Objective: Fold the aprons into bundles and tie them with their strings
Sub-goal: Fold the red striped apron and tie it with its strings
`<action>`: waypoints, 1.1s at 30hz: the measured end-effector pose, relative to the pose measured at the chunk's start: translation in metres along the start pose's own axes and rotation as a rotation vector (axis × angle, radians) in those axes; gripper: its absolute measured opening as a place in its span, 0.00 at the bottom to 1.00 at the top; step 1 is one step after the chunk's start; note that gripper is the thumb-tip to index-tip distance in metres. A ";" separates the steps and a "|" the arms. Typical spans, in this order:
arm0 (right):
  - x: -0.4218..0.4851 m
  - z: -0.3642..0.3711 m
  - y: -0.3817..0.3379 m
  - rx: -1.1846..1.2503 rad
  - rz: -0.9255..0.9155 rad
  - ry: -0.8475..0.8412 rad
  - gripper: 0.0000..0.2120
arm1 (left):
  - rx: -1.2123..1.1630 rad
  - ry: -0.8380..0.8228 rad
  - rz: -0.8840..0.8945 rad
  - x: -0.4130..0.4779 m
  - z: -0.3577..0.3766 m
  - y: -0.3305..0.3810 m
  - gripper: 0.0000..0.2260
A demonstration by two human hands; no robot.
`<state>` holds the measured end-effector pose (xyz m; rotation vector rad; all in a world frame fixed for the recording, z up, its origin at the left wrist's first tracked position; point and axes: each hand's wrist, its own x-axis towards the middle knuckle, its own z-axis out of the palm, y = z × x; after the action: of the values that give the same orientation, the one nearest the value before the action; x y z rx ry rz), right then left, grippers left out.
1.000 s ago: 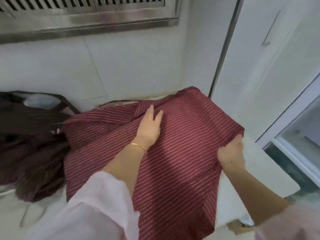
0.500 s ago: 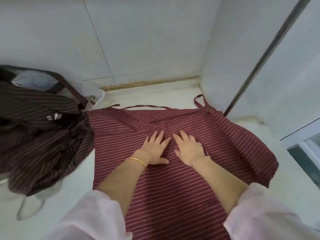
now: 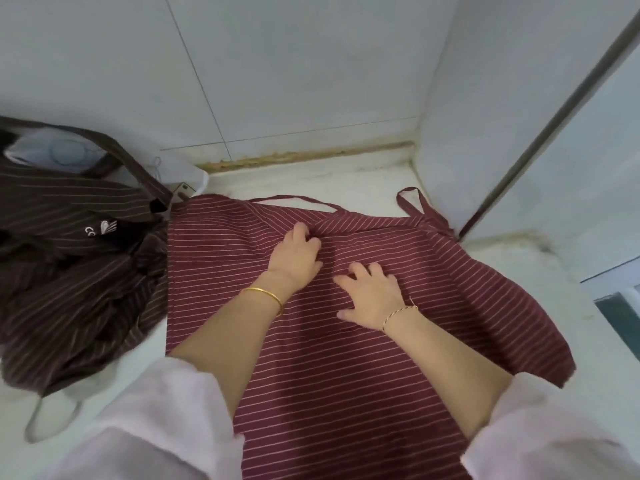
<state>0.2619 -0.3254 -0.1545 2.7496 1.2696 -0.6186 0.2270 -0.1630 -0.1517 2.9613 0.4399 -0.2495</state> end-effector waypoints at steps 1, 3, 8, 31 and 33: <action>-0.001 0.000 -0.002 -0.001 -0.033 0.014 0.32 | -0.033 -0.016 -0.034 0.005 -0.002 -0.003 0.16; -0.005 -0.001 -0.002 -0.001 -0.089 0.030 0.31 | -0.101 -0.095 -0.112 0.017 -0.007 -0.008 0.15; 0.002 0.008 0.018 0.076 -0.072 0.020 0.29 | -0.169 0.089 -0.083 0.072 -0.019 0.007 0.23; -0.023 0.005 0.064 0.159 0.412 0.035 0.31 | -0.135 -0.249 -0.082 -0.004 0.027 0.000 0.33; -0.034 0.003 0.056 0.146 0.336 0.164 0.27 | -0.127 -0.071 -0.026 -0.016 0.023 -0.006 0.30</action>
<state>0.2825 -0.3870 -0.1511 3.0884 0.7785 -0.4810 0.2068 -0.1658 -0.1723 2.8142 0.4676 -0.3166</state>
